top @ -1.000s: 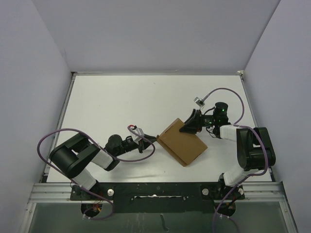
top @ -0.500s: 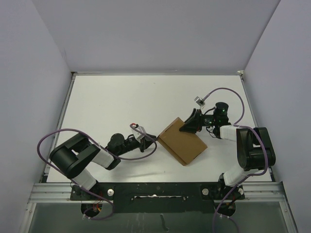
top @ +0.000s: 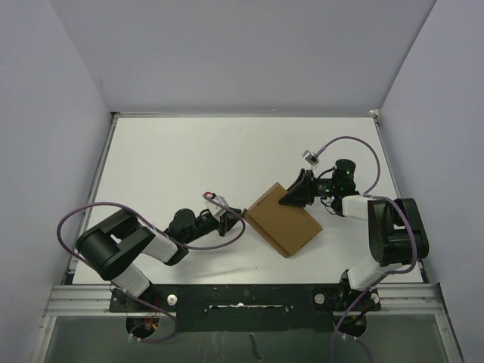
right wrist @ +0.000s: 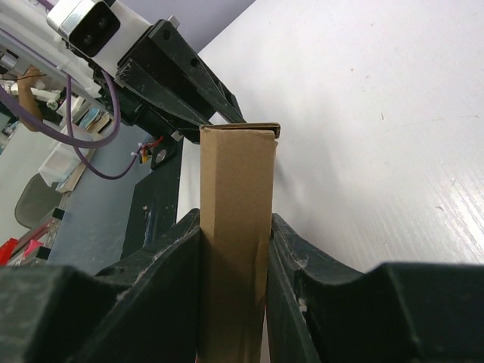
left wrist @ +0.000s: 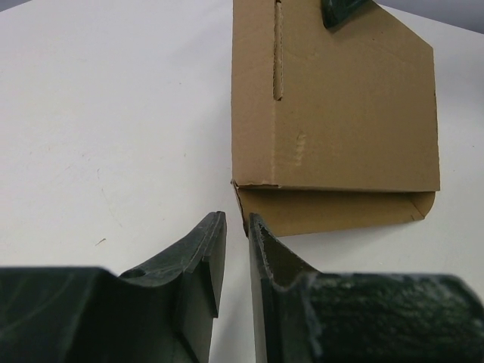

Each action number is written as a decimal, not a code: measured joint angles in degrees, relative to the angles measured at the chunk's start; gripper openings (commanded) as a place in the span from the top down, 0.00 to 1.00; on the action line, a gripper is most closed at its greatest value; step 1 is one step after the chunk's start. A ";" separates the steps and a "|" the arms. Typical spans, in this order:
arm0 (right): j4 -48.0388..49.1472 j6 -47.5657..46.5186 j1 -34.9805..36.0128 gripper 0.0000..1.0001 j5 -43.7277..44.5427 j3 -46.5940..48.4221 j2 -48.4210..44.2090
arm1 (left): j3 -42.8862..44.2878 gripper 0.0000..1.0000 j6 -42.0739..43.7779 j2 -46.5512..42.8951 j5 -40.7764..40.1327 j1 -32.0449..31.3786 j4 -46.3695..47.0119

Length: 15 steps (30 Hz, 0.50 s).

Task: Fold the paper box

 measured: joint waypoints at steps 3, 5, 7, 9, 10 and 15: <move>0.39 0.31 0.00 0.99 0.02 -0.09 0.00 | 0.00 0.83 0.24 -0.20 -1.01 -0.31 -0.15; 0.79 0.55 0.00 0.99 0.02 -0.13 0.00 | 0.00 0.83 0.46 -0.20 -1.53 -0.39 -0.20; 1.07 0.76 0.00 0.99 0.02 -0.13 0.02 | 0.02 0.85 0.55 -0.20 -1.86 -0.46 -0.20; 1.33 0.94 0.00 0.99 0.04 -0.13 0.09 | 0.02 0.90 0.55 -0.20 -2.08 -0.61 -0.20; 1.42 0.98 0.00 0.99 0.07 -0.13 0.11 | 0.02 0.94 0.55 -0.20 -2.14 -0.68 -0.20; 1.68 1.44 0.00 0.99 0.48 -0.13 0.17 | 0.02 1.00 0.90 -0.20 -2.47 -1.16 -0.20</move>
